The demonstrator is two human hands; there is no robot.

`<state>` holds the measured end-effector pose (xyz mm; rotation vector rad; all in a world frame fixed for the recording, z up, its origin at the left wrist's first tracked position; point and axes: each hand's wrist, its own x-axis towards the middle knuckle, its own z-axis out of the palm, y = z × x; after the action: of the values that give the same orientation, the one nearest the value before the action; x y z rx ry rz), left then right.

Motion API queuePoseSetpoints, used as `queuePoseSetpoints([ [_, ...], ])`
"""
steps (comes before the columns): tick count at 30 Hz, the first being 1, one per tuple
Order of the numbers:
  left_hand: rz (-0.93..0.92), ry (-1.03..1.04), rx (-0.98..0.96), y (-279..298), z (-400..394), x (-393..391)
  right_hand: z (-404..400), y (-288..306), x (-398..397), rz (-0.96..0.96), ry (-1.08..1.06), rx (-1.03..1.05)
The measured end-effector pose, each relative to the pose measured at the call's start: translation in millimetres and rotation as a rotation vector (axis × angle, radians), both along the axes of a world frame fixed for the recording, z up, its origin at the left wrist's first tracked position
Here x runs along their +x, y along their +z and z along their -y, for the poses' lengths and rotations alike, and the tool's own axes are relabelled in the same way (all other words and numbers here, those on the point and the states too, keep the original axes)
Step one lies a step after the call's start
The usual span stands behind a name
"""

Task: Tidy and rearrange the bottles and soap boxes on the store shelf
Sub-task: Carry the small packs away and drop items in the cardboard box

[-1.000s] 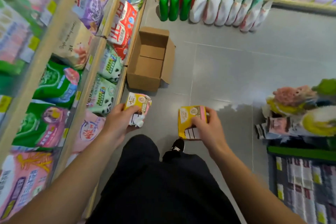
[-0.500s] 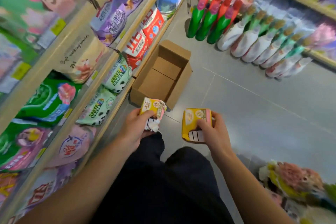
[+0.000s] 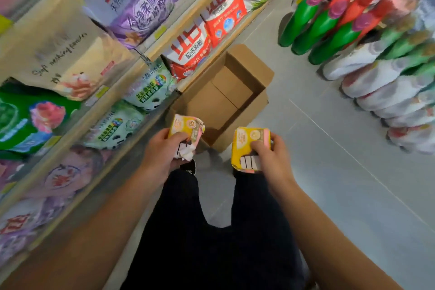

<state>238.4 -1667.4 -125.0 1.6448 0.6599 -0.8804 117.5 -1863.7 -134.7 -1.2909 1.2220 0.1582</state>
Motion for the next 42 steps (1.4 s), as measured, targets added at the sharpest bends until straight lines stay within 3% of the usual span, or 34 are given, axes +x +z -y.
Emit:
queuePoseSetpoints([
  [6,0.006,0.106,0.067,-129.3,24.7,33.7,41.9,-156.8,70.4,-0.067,0.166,0.040],
  [12,0.009,0.108,0.098,-302.8,32.4,78.4,62.4,-331.6,146.2,-0.077,0.314,-0.025],
  [18,0.000,0.189,0.032,-483.3,68.9,120.4,109.8,-486.7,242.5,-0.136,0.639,-0.177],
  [22,-0.110,0.289,0.012,-585.0,101.7,137.8,125.5,-564.7,290.5,-0.229,0.898,-0.232],
  [26,-0.125,0.174,0.115,-655.7,123.6,134.6,113.8,-627.1,304.5,-0.316,1.130,-0.282],
  [29,0.008,-0.042,0.291,-677.9,129.2,128.5,103.1,-649.1,301.3,-0.328,1.197,-0.432],
  [33,0.154,-0.290,0.488,-663.8,124.5,127.6,103.1,-638.1,295.4,-0.400,1.332,-0.732],
  [37,0.038,-0.238,0.291,-613.3,111.4,127.9,98.5,-587.5,275.6,-0.365,1.267,-0.621],
  [42,-0.020,-0.116,0.115,-475.6,78.0,94.3,60.2,-444.2,207.8,-0.274,1.020,-0.416],
])
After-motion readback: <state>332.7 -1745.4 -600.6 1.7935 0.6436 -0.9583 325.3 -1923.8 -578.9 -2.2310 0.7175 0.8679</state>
